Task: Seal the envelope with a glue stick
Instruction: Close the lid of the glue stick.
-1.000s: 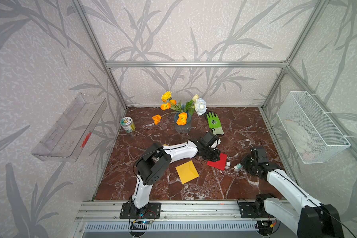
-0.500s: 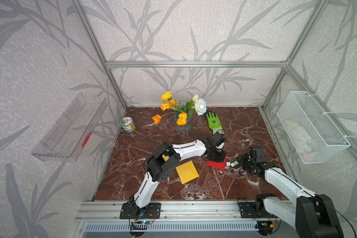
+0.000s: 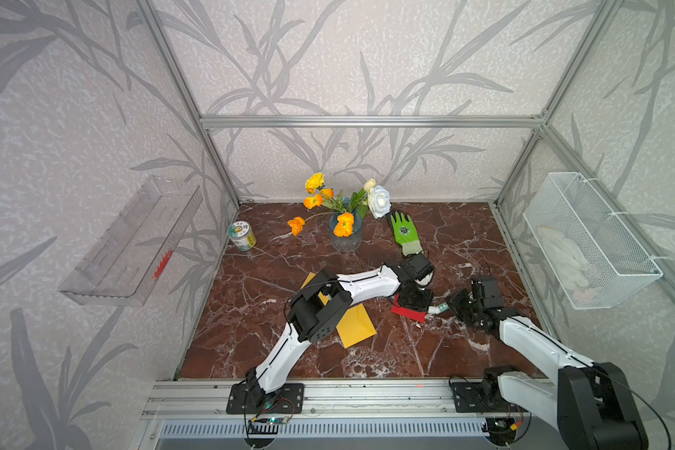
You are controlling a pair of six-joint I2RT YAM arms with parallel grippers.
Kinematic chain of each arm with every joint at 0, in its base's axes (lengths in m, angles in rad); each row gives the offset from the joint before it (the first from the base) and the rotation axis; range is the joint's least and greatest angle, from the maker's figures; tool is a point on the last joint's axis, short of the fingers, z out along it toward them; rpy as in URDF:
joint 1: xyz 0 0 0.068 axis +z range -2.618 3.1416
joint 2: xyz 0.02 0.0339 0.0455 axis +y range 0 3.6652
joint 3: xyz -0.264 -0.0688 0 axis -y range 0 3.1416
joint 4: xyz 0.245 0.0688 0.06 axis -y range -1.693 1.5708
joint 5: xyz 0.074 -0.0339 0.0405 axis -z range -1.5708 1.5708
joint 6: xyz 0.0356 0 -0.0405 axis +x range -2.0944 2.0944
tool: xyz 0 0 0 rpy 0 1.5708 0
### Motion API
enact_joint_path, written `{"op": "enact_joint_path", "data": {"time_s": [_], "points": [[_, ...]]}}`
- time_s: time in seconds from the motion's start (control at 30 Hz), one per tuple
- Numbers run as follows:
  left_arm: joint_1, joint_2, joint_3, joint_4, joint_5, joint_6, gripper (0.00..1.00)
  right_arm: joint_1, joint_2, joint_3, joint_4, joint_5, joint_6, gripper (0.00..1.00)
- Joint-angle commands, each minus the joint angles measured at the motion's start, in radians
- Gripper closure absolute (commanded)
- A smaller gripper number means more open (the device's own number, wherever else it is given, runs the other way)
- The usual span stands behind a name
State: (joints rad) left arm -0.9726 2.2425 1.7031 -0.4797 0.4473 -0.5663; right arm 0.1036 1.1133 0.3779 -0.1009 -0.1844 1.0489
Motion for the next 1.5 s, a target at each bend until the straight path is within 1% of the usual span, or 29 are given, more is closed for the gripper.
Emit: {"op": "enact_joint_path", "data": {"time_s": [0.0, 0.27, 0.57, 0.8, 0.93, 1.13, 1.47], "points": [[-0.006, 0.022, 0.039, -0.034, 0.008, 0.022, 1.00, -0.002, 0.002, -0.005, 0.022, -0.019, 0.010, 1.00], [-0.007, 0.022, 0.052, -0.050, 0.013, 0.035, 1.00, -0.002, -0.026, -0.005, 0.043, -0.045, 0.030, 1.00], [-0.006, 0.024, 0.053, -0.059, 0.003, 0.039, 1.00, -0.002, -0.069, 0.015, 0.012, -0.044, 0.025, 1.00], [-0.006, 0.026, 0.066, -0.062, 0.001, 0.042, 1.00, -0.003, -0.053, 0.013, 0.011, -0.106, 0.017, 1.00], [-0.006, 0.025, 0.069, -0.063, 0.002, 0.043, 1.00, -0.004, -0.064, 0.006, 0.018, -0.120, 0.033, 1.00], [-0.006, 0.021, 0.072, -0.057, 0.007, 0.045, 1.00, -0.004, -0.099, 0.003, 0.018, -0.093, 0.062, 1.00], [-0.006, 0.020, 0.062, -0.051, -0.002, 0.042, 1.00, -0.005, -0.099, 0.008, 0.034, -0.148, 0.088, 1.00]]}}
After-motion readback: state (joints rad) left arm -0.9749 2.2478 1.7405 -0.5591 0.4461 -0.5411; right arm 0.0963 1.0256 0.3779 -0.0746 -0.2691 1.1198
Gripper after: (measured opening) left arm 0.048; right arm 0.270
